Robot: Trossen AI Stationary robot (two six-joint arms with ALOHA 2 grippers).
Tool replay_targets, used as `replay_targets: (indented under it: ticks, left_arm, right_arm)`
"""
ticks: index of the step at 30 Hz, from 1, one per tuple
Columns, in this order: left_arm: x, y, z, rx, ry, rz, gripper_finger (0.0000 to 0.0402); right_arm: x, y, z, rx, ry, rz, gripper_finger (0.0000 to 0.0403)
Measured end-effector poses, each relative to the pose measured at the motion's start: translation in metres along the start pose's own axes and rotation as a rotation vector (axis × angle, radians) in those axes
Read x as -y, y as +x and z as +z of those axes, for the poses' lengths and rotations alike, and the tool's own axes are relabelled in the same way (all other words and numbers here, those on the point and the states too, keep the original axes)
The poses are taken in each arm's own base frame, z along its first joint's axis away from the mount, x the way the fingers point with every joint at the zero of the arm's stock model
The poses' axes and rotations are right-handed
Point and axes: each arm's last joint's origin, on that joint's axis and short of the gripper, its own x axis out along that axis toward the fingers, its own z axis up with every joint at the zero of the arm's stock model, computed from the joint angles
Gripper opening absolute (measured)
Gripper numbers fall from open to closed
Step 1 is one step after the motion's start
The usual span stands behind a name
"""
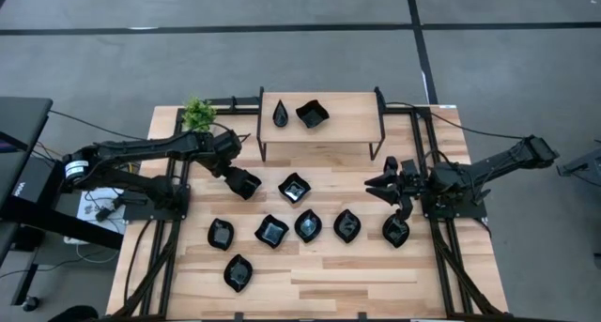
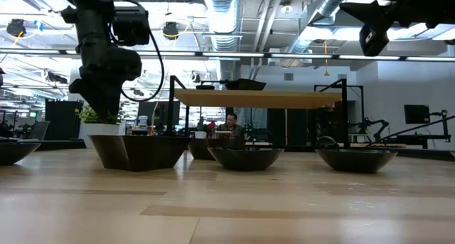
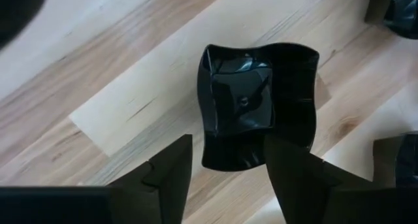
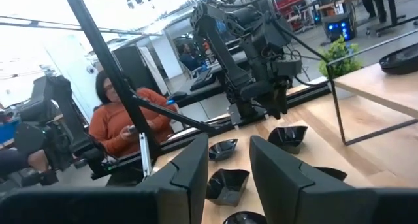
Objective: Pick & Place Mini shaped plates
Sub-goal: Stack the black distorted square plate on top of the black distorted square plates on the shelf
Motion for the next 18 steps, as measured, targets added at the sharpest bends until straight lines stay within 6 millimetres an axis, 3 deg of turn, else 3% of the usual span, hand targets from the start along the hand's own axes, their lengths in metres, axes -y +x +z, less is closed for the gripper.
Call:
replay_targets:
  ticks: [6, 10, 13, 18]
  left_arm:
    - [0.0, 0.0, 0.0, 0.002, 0.0, -0.005, 0.0188]
    - [0.0, 0.0, 0.001, 0.008, 0.0, -0.009, 0.0182]
    - [0.001, 0.0, 0.001, 0.01, 0.001, -0.011, 0.0178]
    - [0.001, 0.0, 0.001, 0.015, 0.001, -0.013, 0.0175]
  right_arm:
    - [0.001, 0.0, -0.001, -0.002, 0.012, -0.02, 0.0108]
    - [0.002, 0.0, -0.002, -0.011, 0.171, -0.031, 0.0108]
    - [0.002, -0.001, -0.001, -0.001, 0.187, -0.031, 0.0108]
    - [-0.001, -0.017, 0.019, 0.145, 0.115, 0.034, 0.0108]
